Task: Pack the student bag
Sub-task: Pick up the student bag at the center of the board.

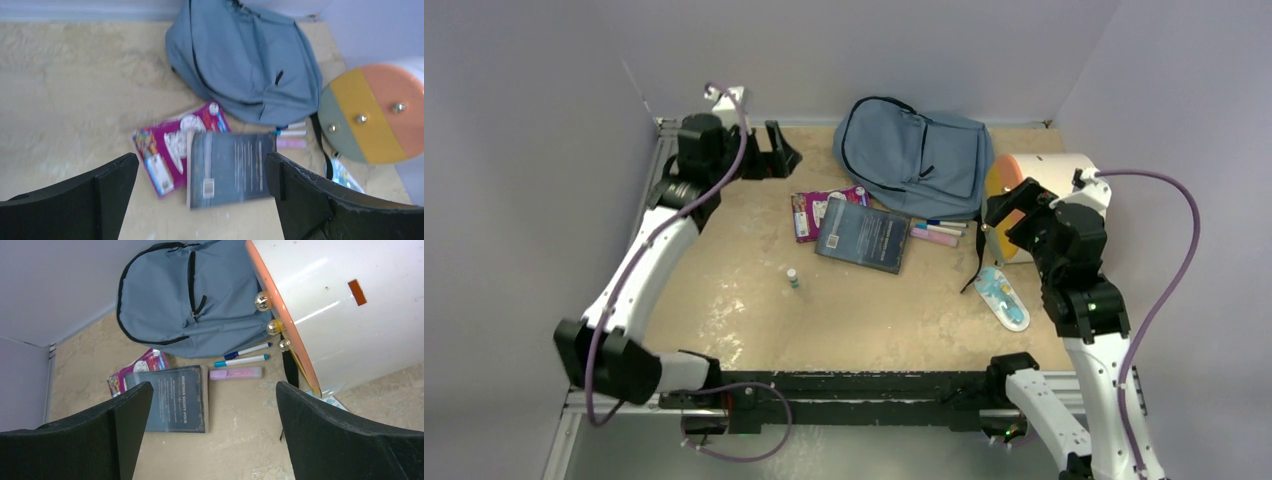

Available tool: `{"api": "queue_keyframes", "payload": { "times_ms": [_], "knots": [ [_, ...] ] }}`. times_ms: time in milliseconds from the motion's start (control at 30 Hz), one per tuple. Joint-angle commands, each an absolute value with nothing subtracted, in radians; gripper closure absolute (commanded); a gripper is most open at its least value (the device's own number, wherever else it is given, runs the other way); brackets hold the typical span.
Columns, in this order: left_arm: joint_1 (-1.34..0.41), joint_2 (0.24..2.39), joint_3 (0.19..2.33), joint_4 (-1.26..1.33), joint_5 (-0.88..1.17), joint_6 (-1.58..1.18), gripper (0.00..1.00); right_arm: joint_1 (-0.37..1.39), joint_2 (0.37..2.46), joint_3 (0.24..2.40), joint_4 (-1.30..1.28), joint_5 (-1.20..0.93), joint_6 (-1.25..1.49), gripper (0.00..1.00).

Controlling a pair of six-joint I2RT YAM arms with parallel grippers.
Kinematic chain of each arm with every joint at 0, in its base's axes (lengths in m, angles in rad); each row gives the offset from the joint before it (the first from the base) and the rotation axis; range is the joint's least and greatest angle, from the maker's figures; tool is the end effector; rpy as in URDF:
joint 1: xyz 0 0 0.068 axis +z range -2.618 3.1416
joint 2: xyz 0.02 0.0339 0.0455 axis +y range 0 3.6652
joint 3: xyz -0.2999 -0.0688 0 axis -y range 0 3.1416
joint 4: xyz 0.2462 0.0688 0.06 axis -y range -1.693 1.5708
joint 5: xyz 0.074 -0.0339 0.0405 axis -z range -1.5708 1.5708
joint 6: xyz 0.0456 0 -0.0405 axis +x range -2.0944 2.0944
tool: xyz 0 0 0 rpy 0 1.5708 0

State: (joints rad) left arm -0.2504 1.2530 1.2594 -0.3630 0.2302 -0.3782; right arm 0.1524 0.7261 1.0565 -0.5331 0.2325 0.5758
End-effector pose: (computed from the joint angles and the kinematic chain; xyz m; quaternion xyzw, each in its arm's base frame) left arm 0.2716 -0.0802 0.4186 0.0133 0.8184 -0.2649 0.5098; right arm 0.1253 0.0086 0.4254 0.2334 0.7372 0.1395 0.6185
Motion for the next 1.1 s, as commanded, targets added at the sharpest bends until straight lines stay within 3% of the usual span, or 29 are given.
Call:
{"api": "queue_keyframes", "payload": {
  "times_ms": [0, 233, 500, 700, 1067],
  "knots": [
    [-0.255, 1.473, 1.445, -0.209, 0.293, -0.361, 0.0, 0.159, 0.661, 1.046, -0.497, 0.184, 0.591, 0.05],
    [-0.255, 1.851, 1.759, -0.205, 0.39, -0.322, 0.07, 0.158, 0.632, 1.043, -0.512, 0.142, 0.591, 0.05],
    [-0.256, 2.165, 2.023, -0.205, 0.454, -0.276, 0.07, 0.159, 0.633, 1.034, -0.505, 0.127, 0.584, 0.05],
    [-0.277, 2.337, 2.188, -0.226, 0.522, -0.298, 0.07, 0.158, 0.639, 0.983, -0.47, 0.075, 0.604, 0.06],
    [-0.317, 2.554, 2.365, -0.293, 0.459, -0.286, 0.08, 0.158, 0.653, 0.982, -0.474, 0.067, 0.612, 0.07]
  ]
}}
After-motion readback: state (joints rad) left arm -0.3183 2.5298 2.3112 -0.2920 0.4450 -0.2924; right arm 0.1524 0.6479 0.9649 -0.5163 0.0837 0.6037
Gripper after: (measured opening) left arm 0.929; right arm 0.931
